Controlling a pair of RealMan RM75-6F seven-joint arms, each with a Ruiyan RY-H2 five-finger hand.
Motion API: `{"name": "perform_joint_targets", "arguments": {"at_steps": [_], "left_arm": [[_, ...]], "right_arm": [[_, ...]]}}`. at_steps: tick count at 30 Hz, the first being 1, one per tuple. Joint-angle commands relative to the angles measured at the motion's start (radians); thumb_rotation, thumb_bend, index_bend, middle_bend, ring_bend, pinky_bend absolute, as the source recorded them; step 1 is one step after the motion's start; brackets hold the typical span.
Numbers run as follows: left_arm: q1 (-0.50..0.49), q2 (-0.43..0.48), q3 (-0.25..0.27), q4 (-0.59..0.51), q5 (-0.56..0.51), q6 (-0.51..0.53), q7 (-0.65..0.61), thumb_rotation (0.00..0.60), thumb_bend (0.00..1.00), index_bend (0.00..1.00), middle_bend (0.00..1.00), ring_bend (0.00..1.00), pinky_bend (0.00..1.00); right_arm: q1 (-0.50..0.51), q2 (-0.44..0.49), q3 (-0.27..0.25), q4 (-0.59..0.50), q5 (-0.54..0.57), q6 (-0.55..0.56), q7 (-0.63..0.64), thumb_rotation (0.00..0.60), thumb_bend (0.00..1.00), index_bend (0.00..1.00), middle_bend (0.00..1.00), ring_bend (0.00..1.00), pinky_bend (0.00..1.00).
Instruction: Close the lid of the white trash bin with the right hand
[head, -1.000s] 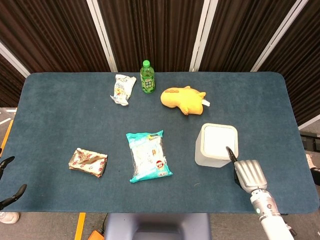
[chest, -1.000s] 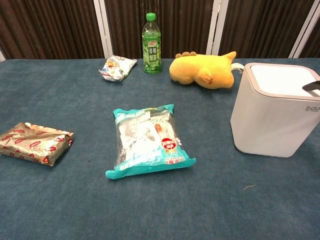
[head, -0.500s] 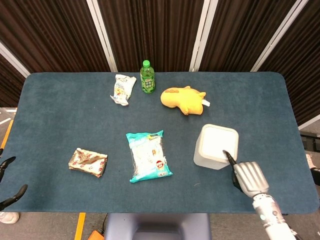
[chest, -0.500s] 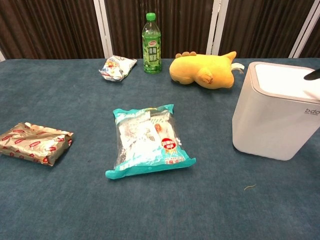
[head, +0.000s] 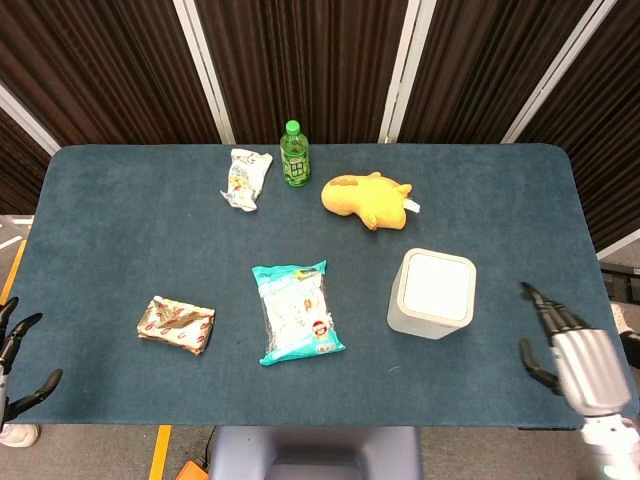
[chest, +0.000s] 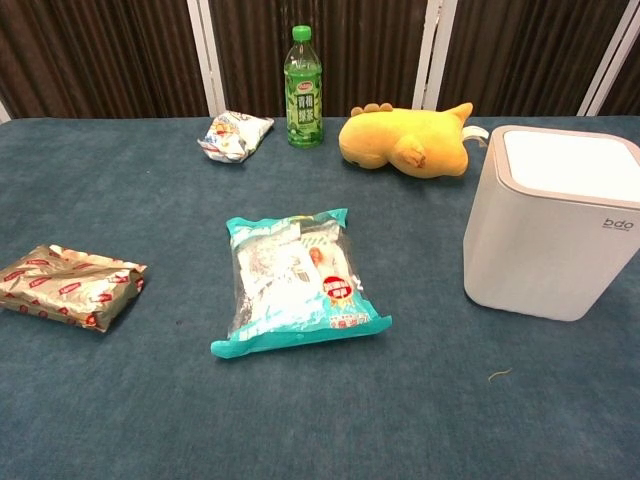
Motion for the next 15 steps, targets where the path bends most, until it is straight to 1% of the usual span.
{"name": "perform_joint_targets", "arguments": {"at_steps": [1,2,4,6,10,11,15], "left_arm": [[-0.003,-0.003,0.001,-0.001,0.0,-0.006,0.011,0.6,0.22,0.17,0.0,0.01,0.27],[-0.005,-0.004,0.001,-0.002,0.0,-0.009,0.017,0.6,0.22,0.17,0.0,0.01,0.27],[-0.006,-0.007,0.002,-0.005,0.001,-0.014,0.03,0.6,0.22,0.17,0.0,0.01,0.27],[-0.007,-0.009,0.001,-0.008,0.001,-0.016,0.044,0.6,0.22,0.17,0.0,0.01,0.27],[-0.008,-0.012,0.0,-0.011,-0.008,-0.021,0.06,0.6,0.23,0.17,0.0,0.01,0.27],[-0.009,-0.013,-0.001,-0.012,-0.01,-0.023,0.063,0.6,0.22,0.17,0.0,0.01,0.27],[-0.008,-0.016,-0.003,-0.011,-0.017,-0.023,0.071,0.6,0.22,0.17,0.0,0.01,0.27]], "right_arm": [[-0.062,-0.047,0.035,0.106,0.043,0.033,0.039,0.6,0.37,0.08,0.16,0.04,0.27],[-0.064,-0.054,0.036,0.121,0.053,0.021,0.044,0.6,0.36,0.06,0.14,0.03,0.26],[-0.065,-0.063,0.039,0.139,0.086,-0.02,0.04,0.6,0.35,0.01,0.06,0.0,0.23],[-0.051,-0.049,0.032,0.137,0.095,-0.077,0.002,0.6,0.34,0.0,0.03,0.0,0.22],[-0.041,-0.035,0.032,0.109,0.125,-0.144,-0.058,0.6,0.33,0.0,0.02,0.0,0.22],[-0.041,-0.036,0.034,0.106,0.122,-0.149,-0.061,0.6,0.33,0.0,0.02,0.0,0.22],[-0.057,-0.046,0.037,0.107,0.088,-0.133,-0.043,0.6,0.32,0.0,0.02,0.0,0.16]]}}
